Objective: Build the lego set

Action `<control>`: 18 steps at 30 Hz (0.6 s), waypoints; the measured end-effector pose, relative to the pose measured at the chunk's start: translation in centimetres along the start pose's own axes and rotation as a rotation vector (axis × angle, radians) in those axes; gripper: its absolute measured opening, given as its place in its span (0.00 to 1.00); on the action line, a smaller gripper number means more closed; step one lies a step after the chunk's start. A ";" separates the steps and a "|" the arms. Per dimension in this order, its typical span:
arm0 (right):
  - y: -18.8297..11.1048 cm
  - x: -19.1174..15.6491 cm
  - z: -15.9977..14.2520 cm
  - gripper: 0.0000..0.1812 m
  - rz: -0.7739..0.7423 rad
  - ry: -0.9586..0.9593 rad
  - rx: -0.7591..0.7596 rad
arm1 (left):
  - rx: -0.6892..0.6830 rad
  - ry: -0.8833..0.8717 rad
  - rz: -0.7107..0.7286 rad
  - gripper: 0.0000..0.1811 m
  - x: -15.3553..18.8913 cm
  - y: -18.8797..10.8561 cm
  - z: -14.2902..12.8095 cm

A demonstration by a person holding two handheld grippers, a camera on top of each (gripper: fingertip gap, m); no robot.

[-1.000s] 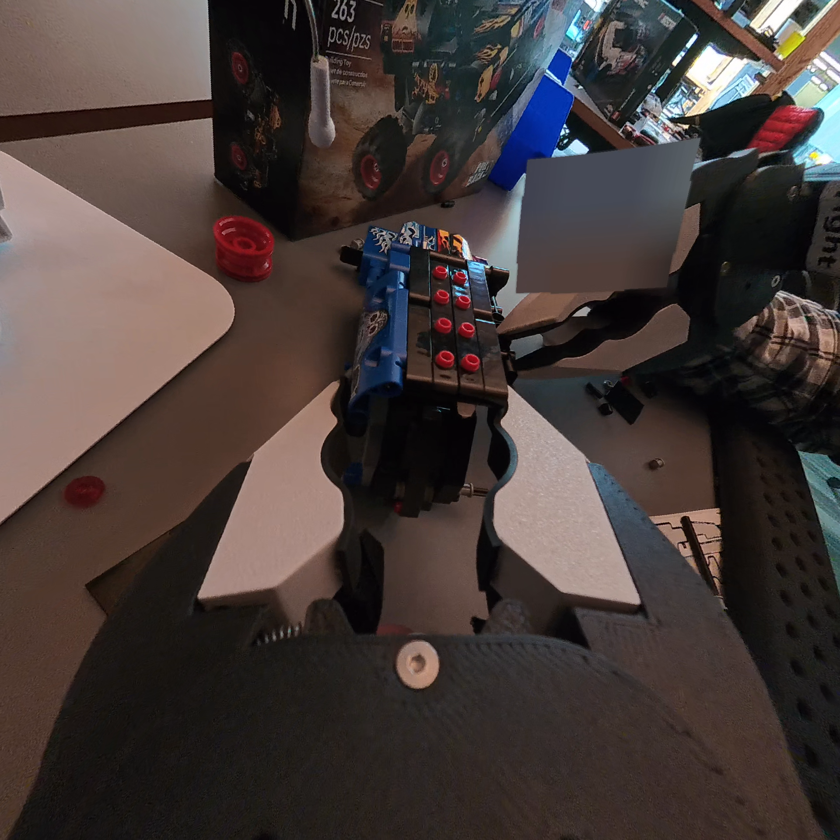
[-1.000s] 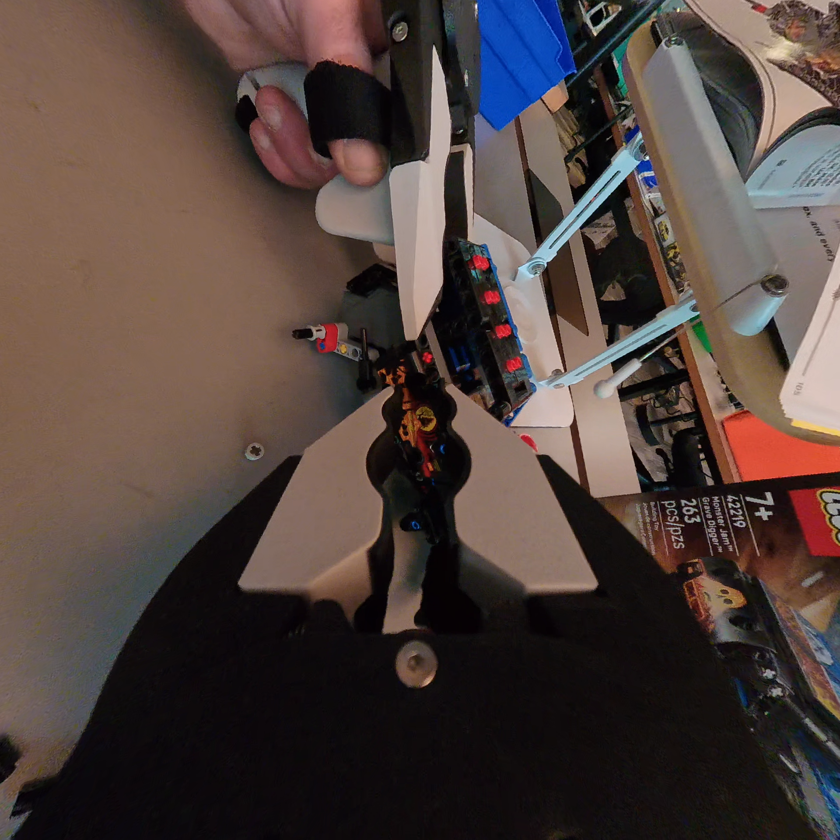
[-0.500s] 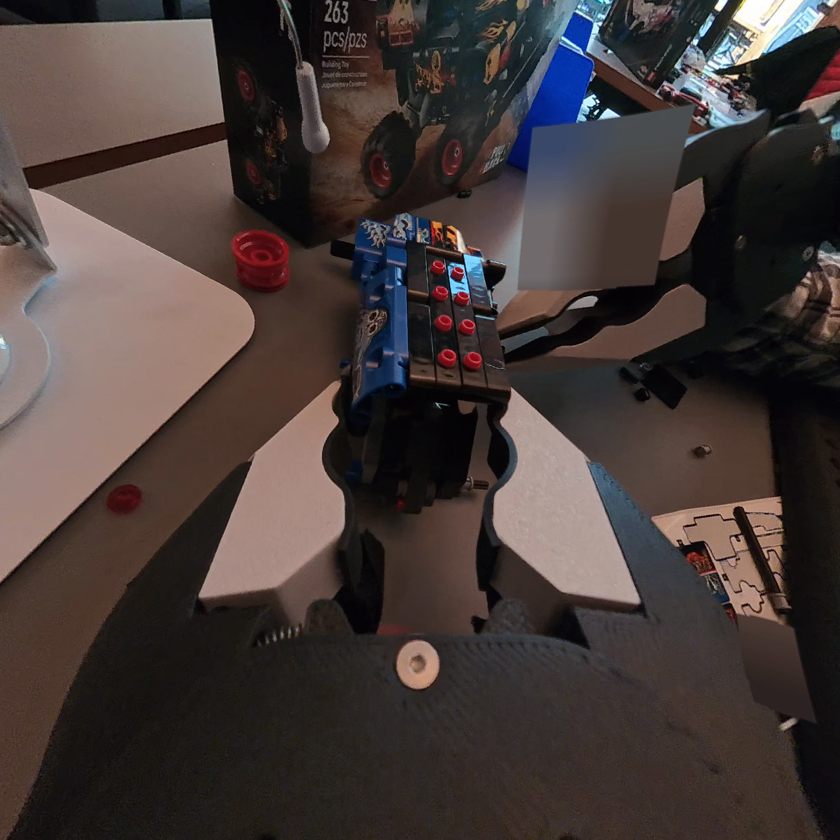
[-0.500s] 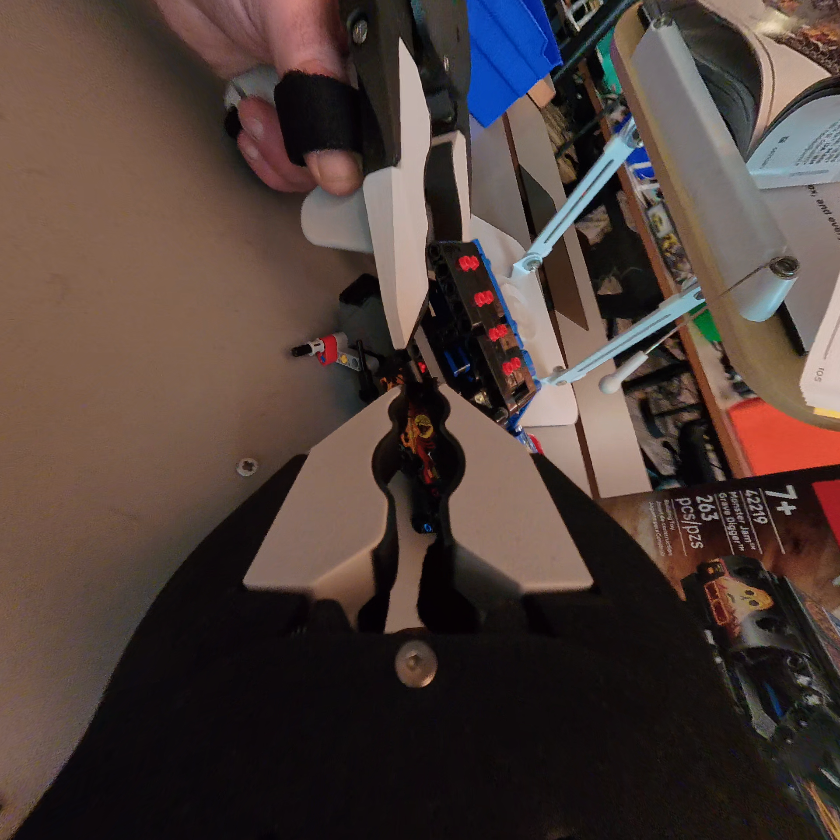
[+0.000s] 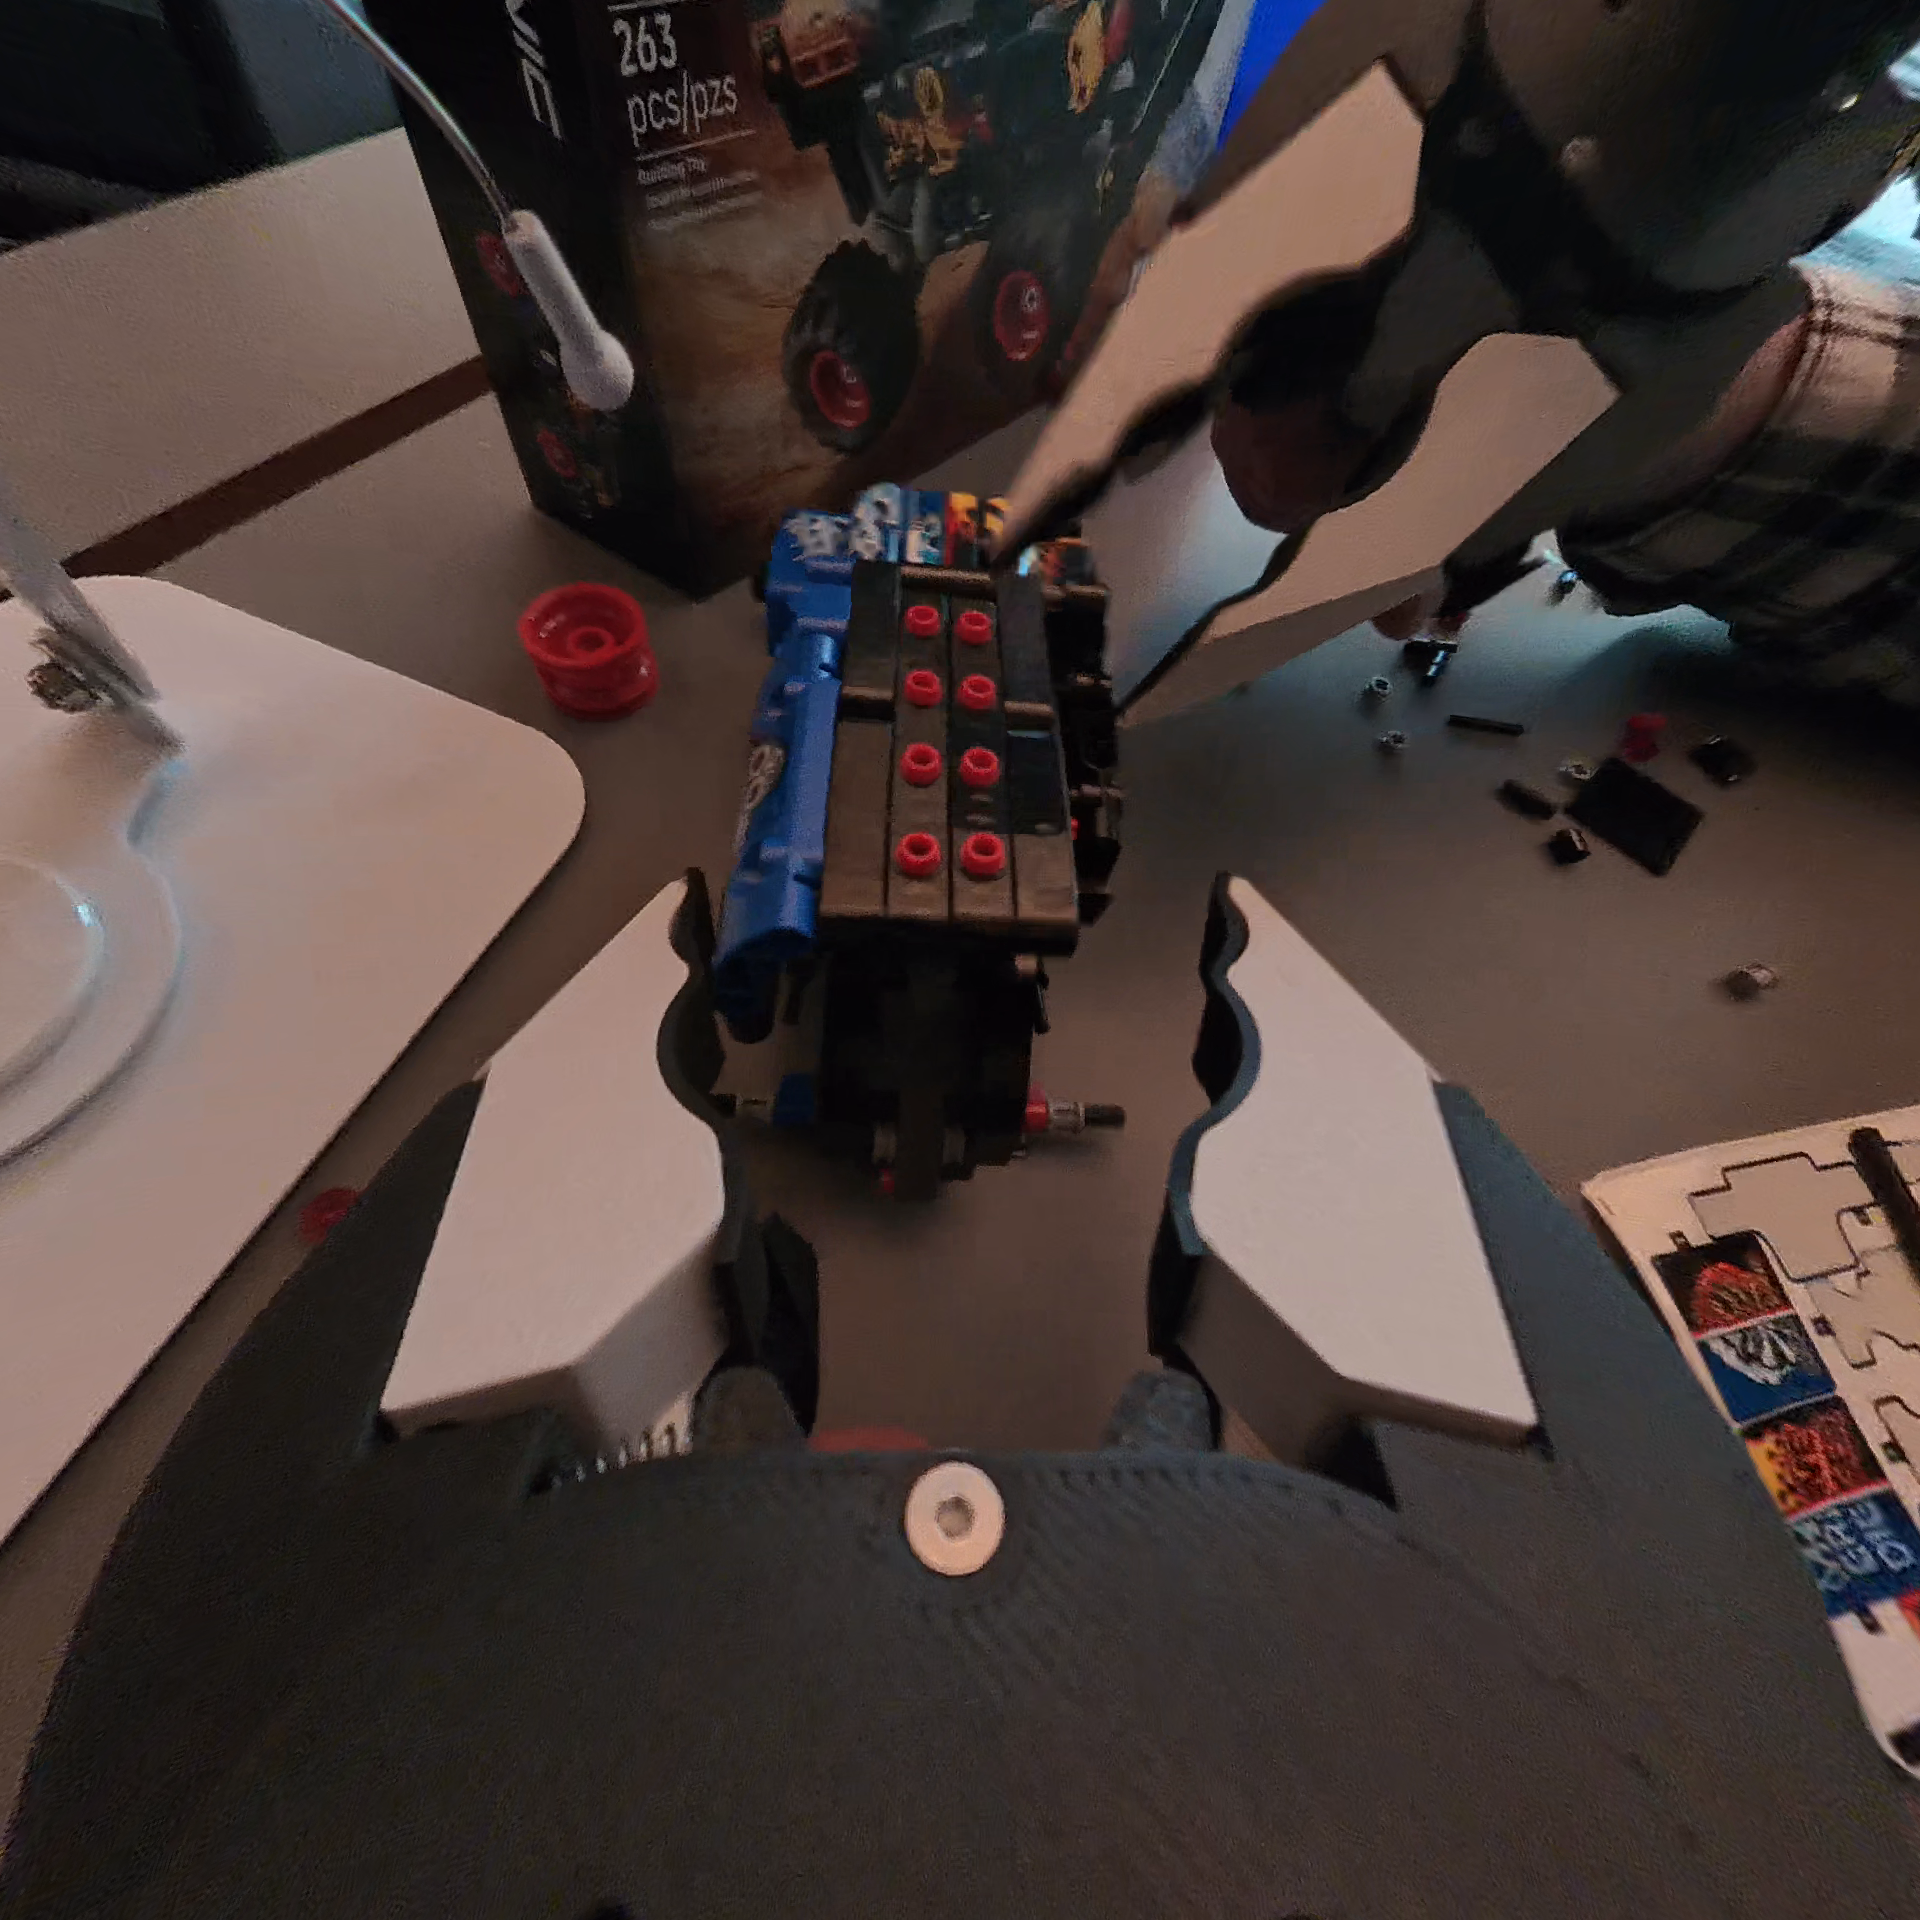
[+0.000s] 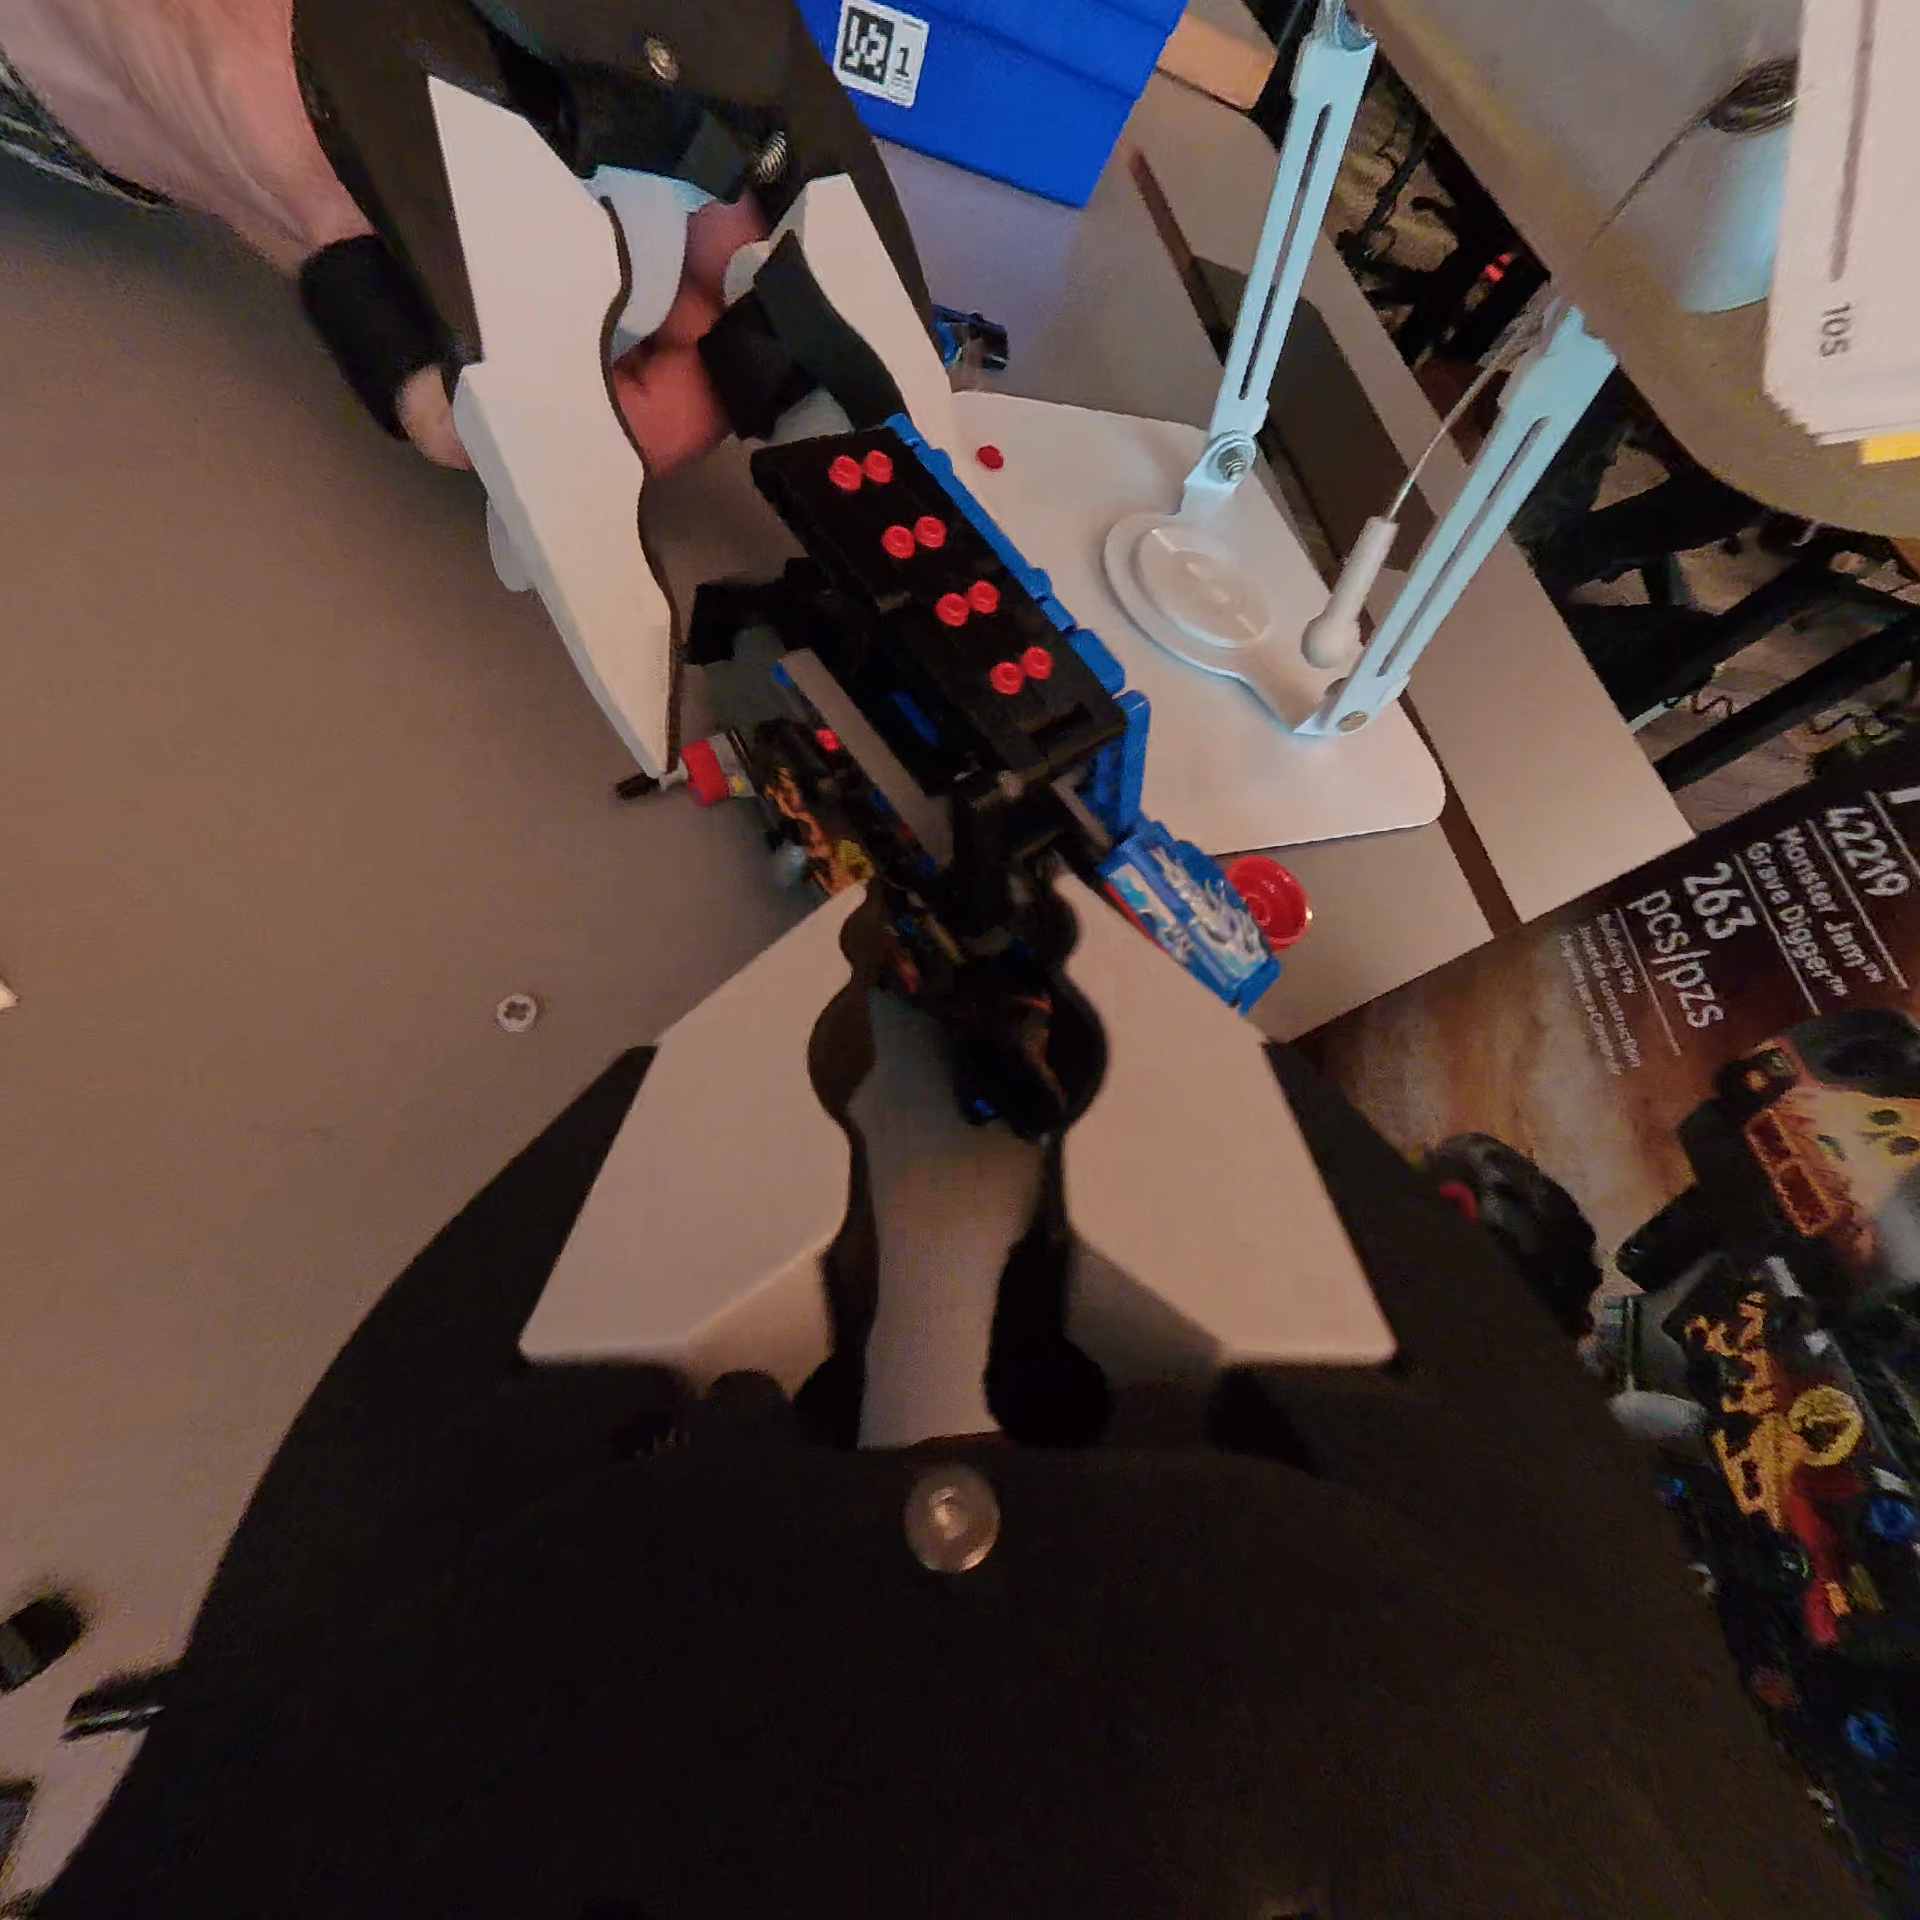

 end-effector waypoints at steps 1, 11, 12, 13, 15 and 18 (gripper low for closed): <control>0.1 0.0 -0.2 0.14 0.001 -0.004 -0.006 | 0.003 0.001 0.002 0.49 0.0 0.1 0.0; 0.4 0.1 -0.3 0.15 -0.004 -0.025 -0.027 | -0.018 0.052 0.039 0.36 -0.7 0.6 -0.1; 0.5 -0.1 -0.1 0.14 0.002 -0.022 -0.021 | -0.020 0.044 0.024 0.38 -0.6 0.7 -0.2; 0.6 -0.7 0.3 0.12 0.022 -0.018 -0.004 | -0.023 0.029 0.008 0.49 -0.4 1.1 -0.3; 0.8 -1.1 0.6 0.12 0.015 -0.037 -0.008 | -0.039 0.040 0.053 0.54 -0.8 1.0 -0.4; 0.9 -1.2 0.6 0.12 0.015 -0.034 -0.022 | -0.018 0.020 0.035 0.44 -0.9 0.7 -0.4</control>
Point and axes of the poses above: each gripper's, where its closed fingertips meet, y out along the fingers, z out of its top, x = y × z across the jaws, the point moved 1 cm from there along -y, back along the fingers, and after that the axes turned 15 degrees about -z, right-handed, at the moved point
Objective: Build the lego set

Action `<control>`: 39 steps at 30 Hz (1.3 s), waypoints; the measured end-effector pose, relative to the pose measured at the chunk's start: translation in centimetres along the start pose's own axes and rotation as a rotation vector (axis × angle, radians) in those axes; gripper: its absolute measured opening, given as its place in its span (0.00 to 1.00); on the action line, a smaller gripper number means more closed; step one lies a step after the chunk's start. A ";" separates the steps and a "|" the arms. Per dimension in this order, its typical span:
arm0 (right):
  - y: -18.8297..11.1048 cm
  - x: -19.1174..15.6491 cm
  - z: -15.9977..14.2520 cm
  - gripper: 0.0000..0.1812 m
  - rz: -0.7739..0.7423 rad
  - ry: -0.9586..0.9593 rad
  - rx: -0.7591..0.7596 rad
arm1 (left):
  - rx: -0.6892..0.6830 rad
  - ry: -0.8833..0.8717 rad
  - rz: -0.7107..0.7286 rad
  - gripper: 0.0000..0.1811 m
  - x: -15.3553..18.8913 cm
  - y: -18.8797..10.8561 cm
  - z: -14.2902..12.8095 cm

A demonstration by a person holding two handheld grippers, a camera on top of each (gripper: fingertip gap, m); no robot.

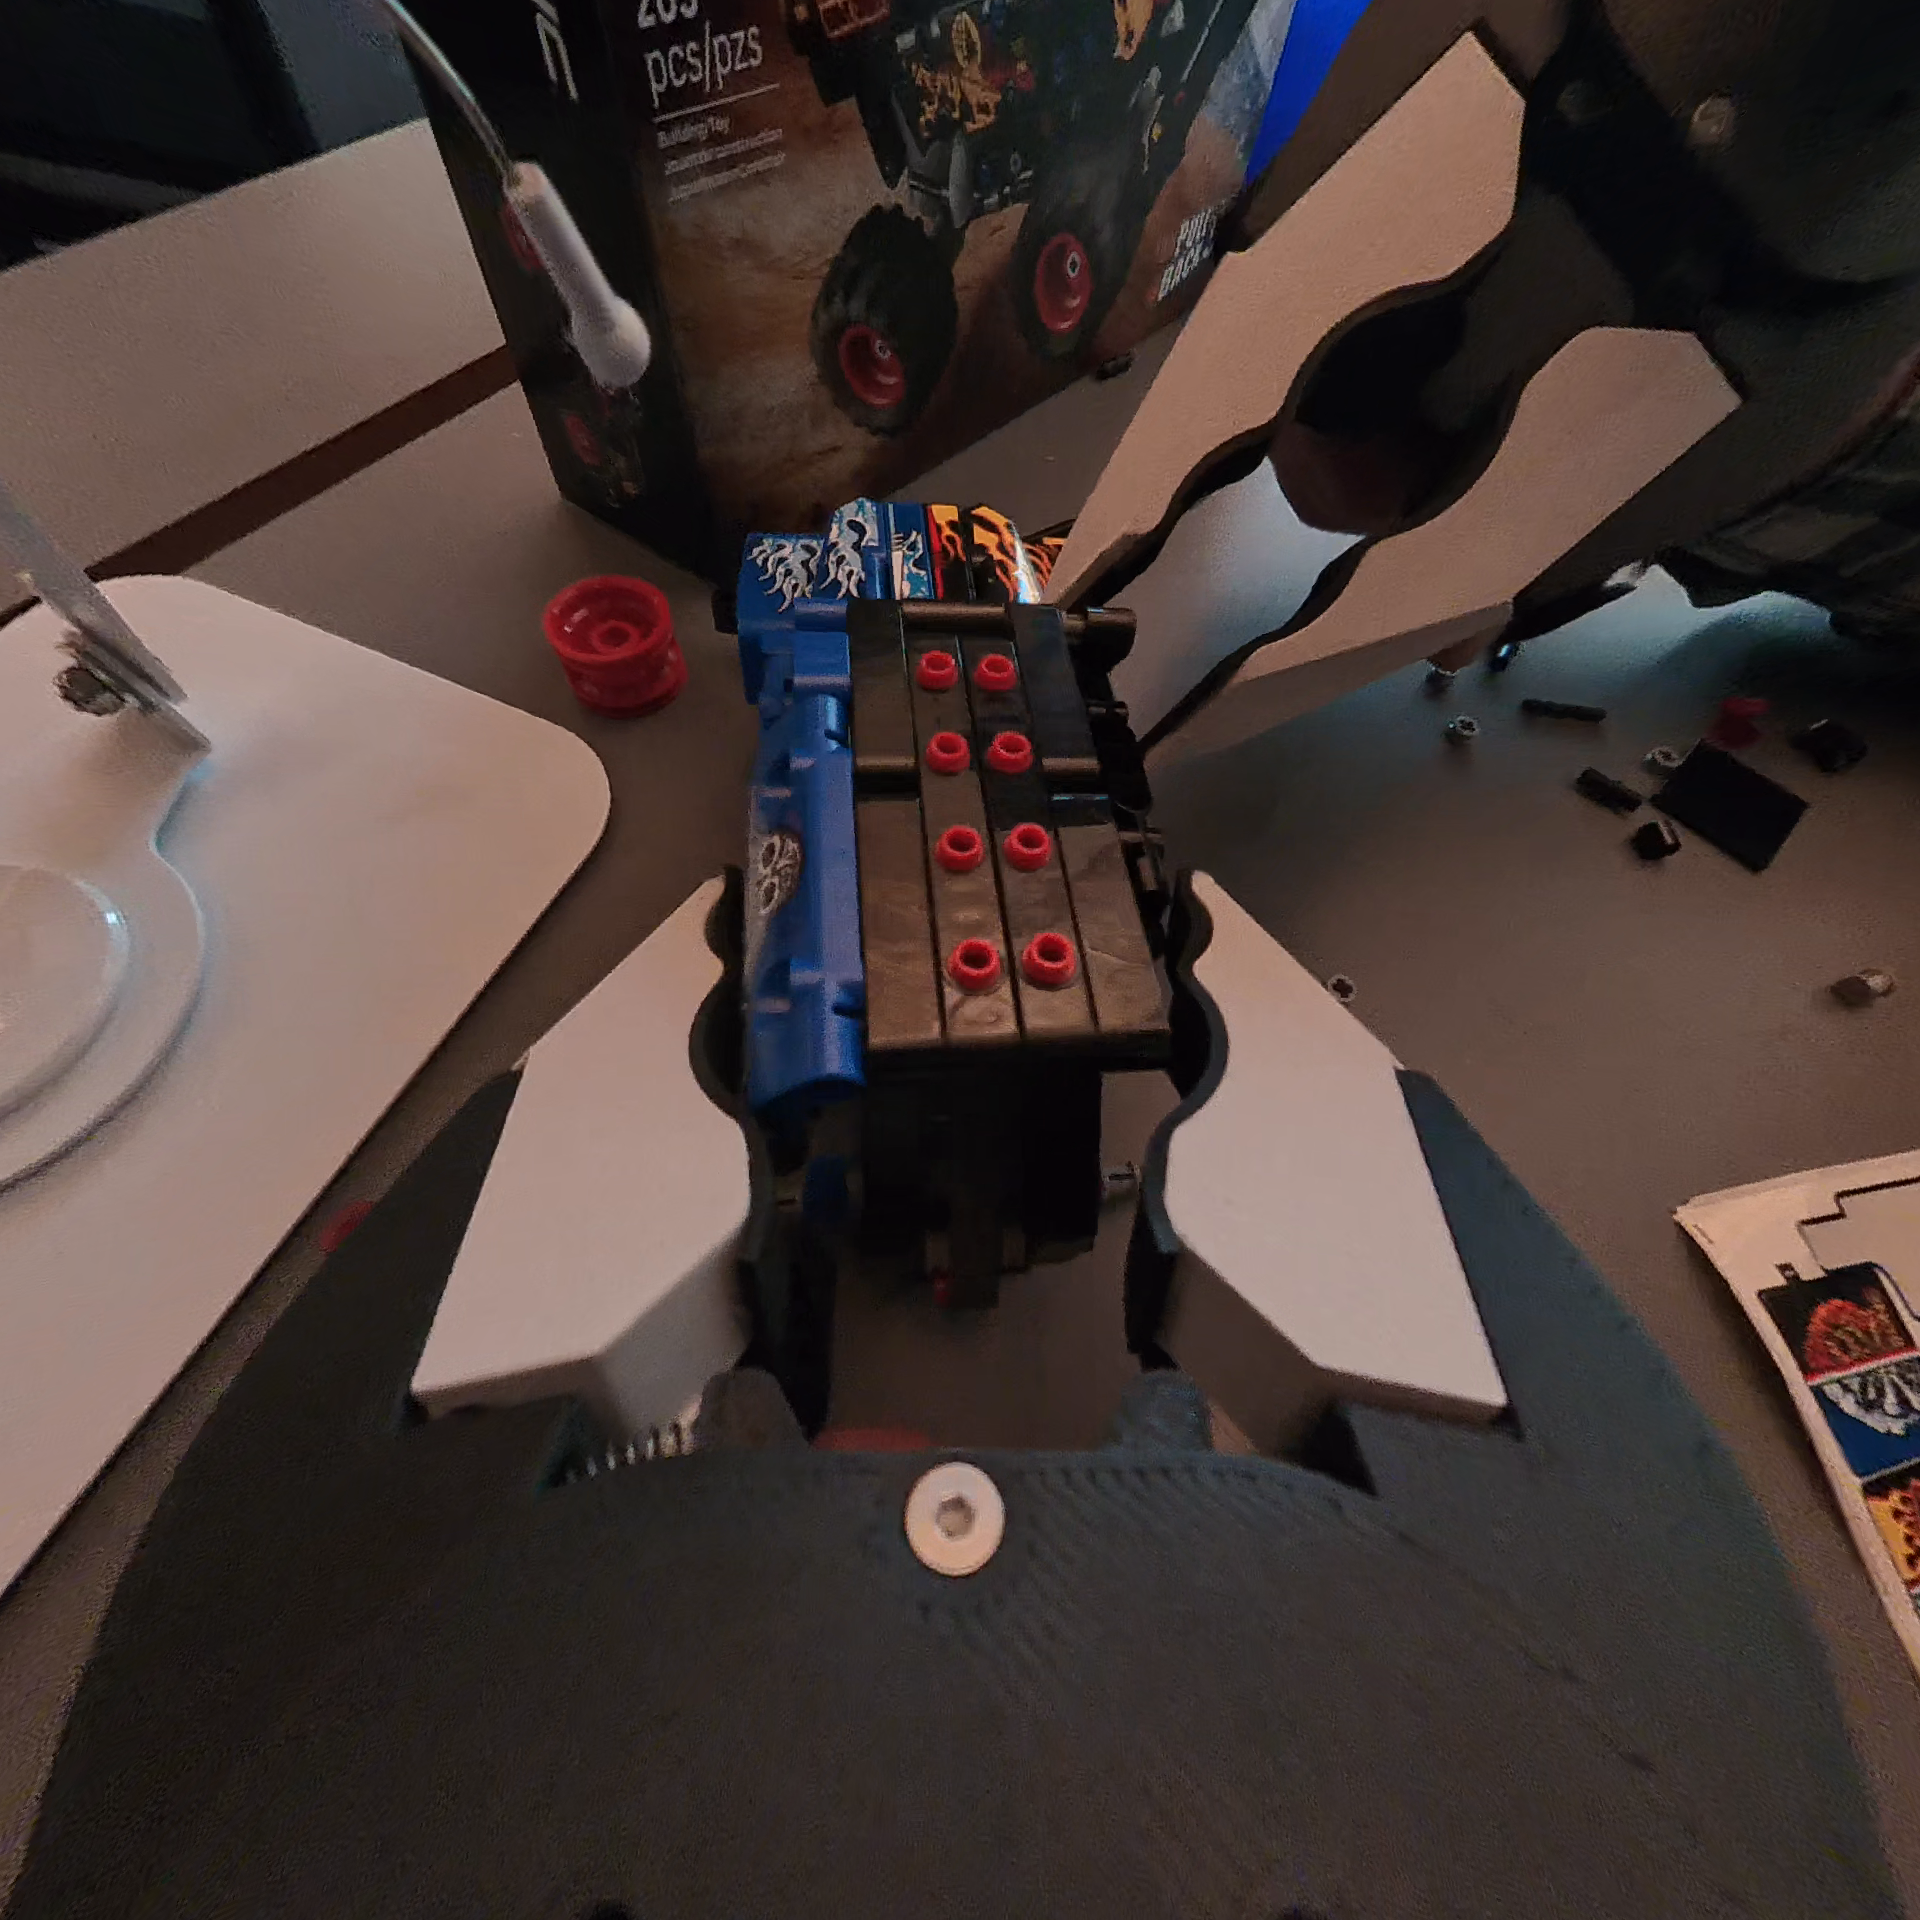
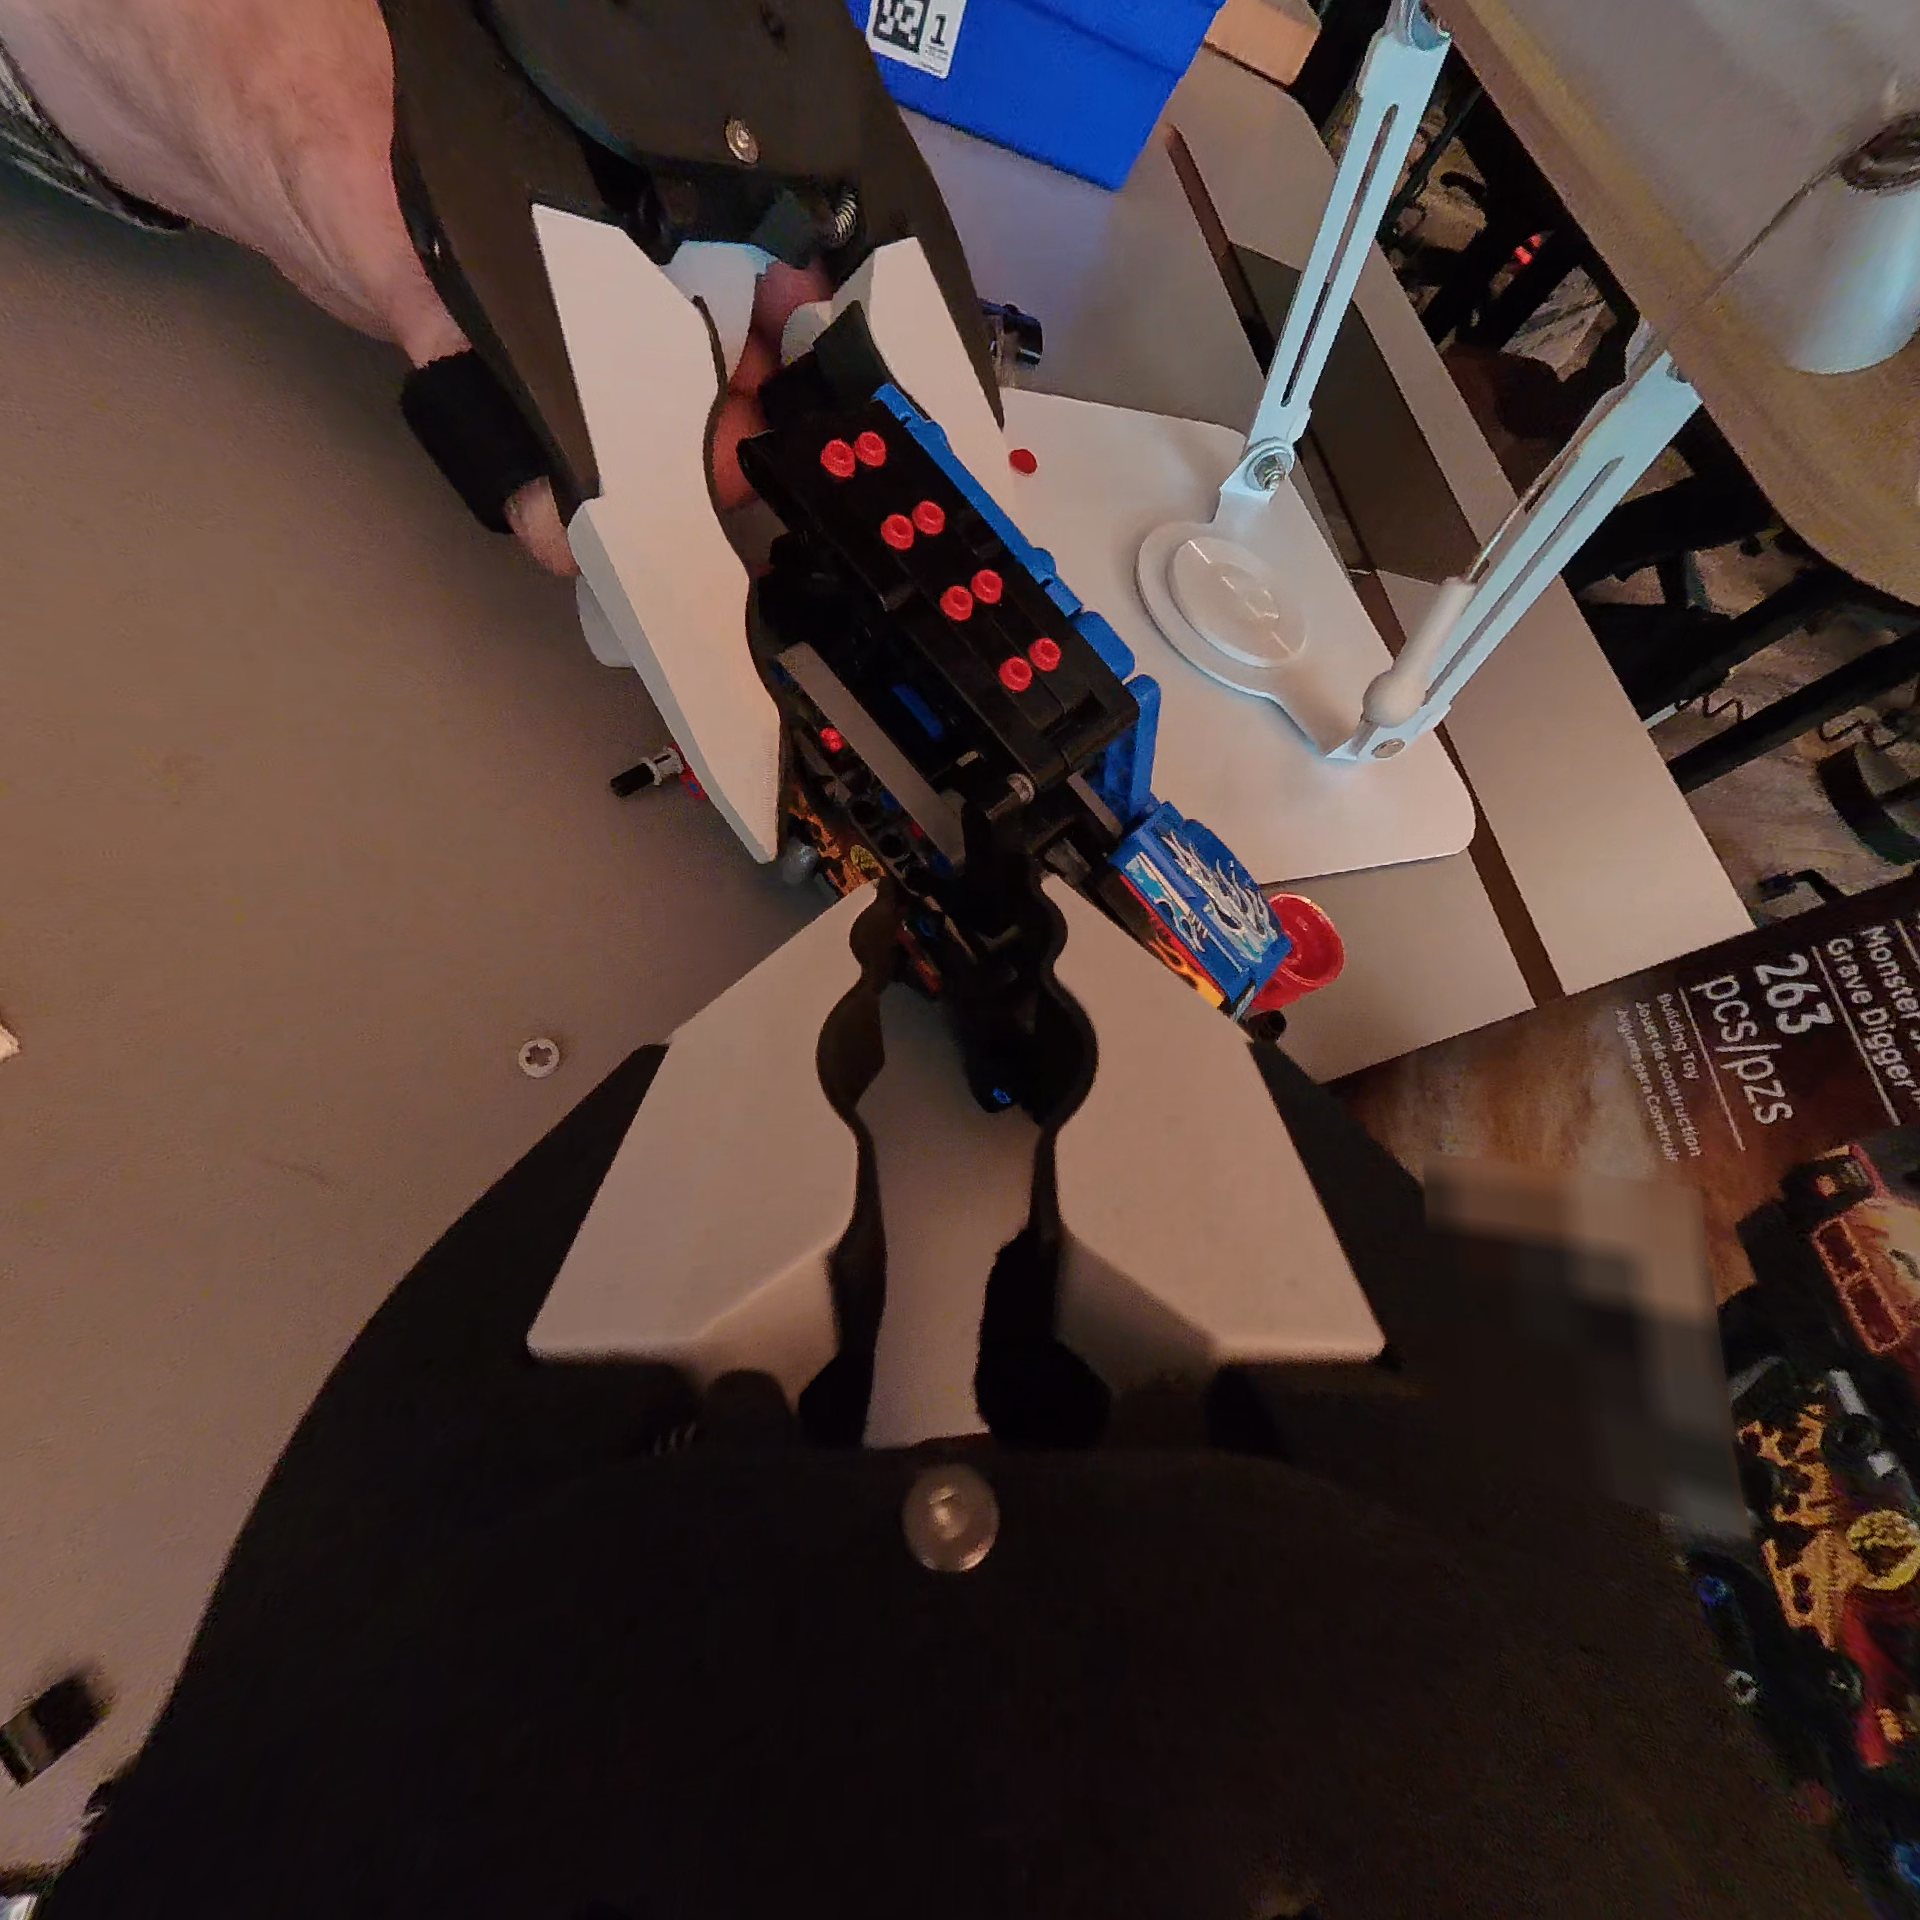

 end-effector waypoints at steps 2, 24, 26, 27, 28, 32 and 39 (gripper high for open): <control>0.0 -0.1 0.0 0.12 -0.007 -0.006 -0.012 | -0.012 0.017 0.004 0.43 0.0 -0.1 0.0; 0.0 0.5 0.9 0.21 0.041 0.033 -0.052 | -0.072 0.080 0.024 0.51 0.6 0.1 0.7; 0.3 0.2 0.9 0.14 0.072 0.035 -0.063 | -0.066 0.070 0.061 0.47 -0.1 0.0 0.8; 0.4 0.3 0.9 0.15 0.068 0.050 -0.065 | -0.053 0.063 0.063 0.41 -0.3 -0.2 0.9; 0.5 0.4 0.9 0.15 0.067 0.061 -0.062 | -0.039 0.052 0.053 0.40 -0.3 -0.3 1.0; 0.5 0.3 0.9 0.15 0.072 0.071 -0.051 | -0.035 0.054 0.054 0.40 -0.3 -0.3 1.0; 0.8 0.5 1.0 0.15 0.070 0.131 -0.049 | -0.023 0.024 0.026 0.39 -0.6 -0.4 1.0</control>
Point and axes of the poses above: each gripper's, where its closed fingertips meet, y out along the fingers, z out of its top, x = y × z across the jaws, the point moved 1 cm from there along -y, back along the fingers, and after that the axes turned 15 degrees about -z, right-handed, at the moved point
